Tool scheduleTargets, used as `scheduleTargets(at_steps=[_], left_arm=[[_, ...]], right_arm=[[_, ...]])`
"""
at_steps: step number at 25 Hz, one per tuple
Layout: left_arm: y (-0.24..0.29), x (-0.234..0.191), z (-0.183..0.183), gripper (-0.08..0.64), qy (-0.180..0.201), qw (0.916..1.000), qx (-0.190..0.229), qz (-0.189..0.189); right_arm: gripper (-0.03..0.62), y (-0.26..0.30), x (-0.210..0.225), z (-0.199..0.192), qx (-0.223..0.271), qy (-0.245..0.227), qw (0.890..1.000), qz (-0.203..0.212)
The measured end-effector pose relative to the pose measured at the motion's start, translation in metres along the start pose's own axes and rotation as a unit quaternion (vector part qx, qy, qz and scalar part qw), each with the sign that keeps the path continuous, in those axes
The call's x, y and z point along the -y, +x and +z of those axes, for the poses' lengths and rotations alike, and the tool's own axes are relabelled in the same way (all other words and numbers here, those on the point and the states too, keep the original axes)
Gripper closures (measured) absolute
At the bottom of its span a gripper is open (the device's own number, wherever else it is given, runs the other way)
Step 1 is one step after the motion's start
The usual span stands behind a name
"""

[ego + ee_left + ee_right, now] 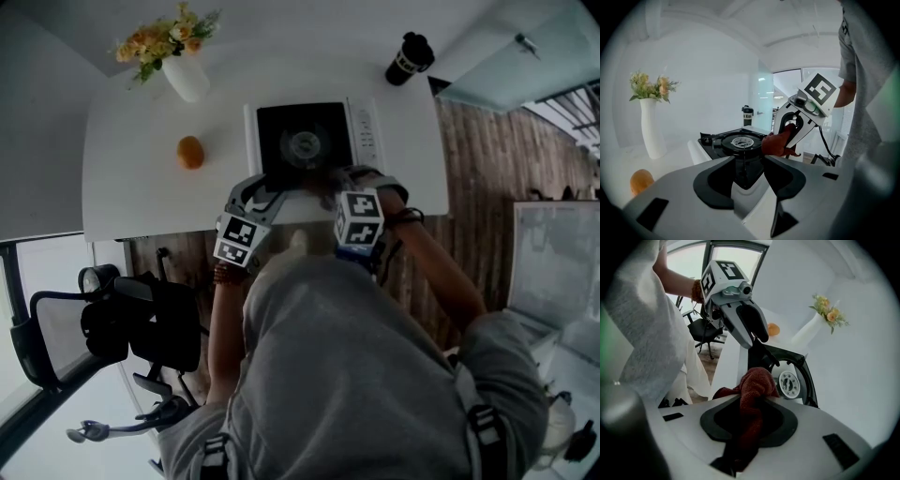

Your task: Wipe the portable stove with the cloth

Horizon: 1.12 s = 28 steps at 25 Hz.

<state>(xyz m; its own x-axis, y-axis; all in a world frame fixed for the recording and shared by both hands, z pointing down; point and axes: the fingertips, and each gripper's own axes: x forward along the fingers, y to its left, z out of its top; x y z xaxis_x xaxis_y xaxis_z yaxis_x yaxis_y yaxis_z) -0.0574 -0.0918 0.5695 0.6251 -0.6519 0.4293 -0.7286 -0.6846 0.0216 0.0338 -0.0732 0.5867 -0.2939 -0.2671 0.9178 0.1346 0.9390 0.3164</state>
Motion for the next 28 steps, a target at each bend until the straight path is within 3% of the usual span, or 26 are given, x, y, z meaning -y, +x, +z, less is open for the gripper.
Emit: scheduleTargets(at_steps=[10, 19, 22, 25, 28], left_arm=[[0.000, 0.002, -0.001, 0.347, 0.000, 1.0000, -0.004, -0.007], [-0.004, -0.001, -0.001, 0.385, -0.013, 0.9997, 0.013, -0.018], [-0.011, 0.001, 0.003, 0.369, -0.036, 0.9977, 0.043, -0.039], [-0.027, 0.008, 0.017, 0.346, -0.014, 0.9964, 0.070, -0.045], [-0.041, 0.028, 0.045, 0.324, 0.043, 0.9915, 0.099, -0.072]], right_arm=[[0.500, 0.012, 0.001, 0.048, 0.024, -0.008, 0.999, 0.035], [0.499, 0.018, 0.002, 0.064, 0.055, -0.042, 0.997, 0.017], [0.495, 0.011, 0.002, 0.062, 0.102, 0.008, 0.994, 0.032], [0.495, -0.021, 0.012, 0.071, 0.198, 0.104, 0.974, 0.046], [0.495, -0.069, 0.023, 0.090, 0.320, 0.173, 0.930, 0.053]])
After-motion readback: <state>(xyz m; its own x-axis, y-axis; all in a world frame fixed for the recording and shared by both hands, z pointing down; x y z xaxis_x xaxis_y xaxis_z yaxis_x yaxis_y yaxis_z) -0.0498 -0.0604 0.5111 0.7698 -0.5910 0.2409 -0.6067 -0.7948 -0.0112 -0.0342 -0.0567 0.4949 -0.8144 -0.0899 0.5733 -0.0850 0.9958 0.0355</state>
